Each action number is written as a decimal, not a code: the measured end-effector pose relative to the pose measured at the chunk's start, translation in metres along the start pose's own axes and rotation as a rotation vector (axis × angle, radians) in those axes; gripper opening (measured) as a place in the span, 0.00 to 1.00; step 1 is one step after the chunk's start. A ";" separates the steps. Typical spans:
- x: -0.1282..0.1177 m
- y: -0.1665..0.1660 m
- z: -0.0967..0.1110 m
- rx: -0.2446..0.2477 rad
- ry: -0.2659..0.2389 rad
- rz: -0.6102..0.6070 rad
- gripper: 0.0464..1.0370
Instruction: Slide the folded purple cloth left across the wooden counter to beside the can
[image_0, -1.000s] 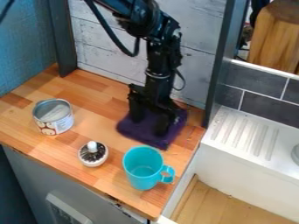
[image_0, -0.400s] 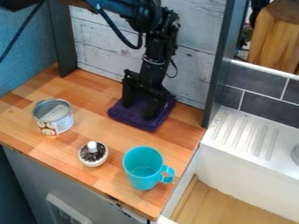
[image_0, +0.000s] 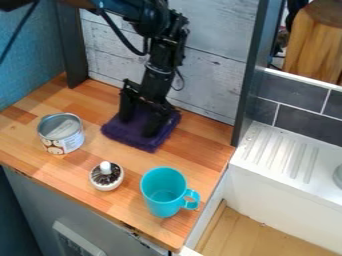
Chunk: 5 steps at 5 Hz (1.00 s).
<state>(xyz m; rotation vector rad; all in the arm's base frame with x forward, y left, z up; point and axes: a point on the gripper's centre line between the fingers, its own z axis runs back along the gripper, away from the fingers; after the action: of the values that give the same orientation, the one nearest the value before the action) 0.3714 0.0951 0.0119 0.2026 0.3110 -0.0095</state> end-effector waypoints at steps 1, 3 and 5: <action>-0.005 0.020 -0.006 -0.017 0.011 0.023 0.96; -0.003 0.032 -0.007 0.023 0.017 0.006 0.96; -0.017 0.040 -0.011 0.034 0.039 0.037 0.96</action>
<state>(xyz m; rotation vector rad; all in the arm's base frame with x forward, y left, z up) 0.3538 0.1361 0.0142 0.2426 0.3458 0.0255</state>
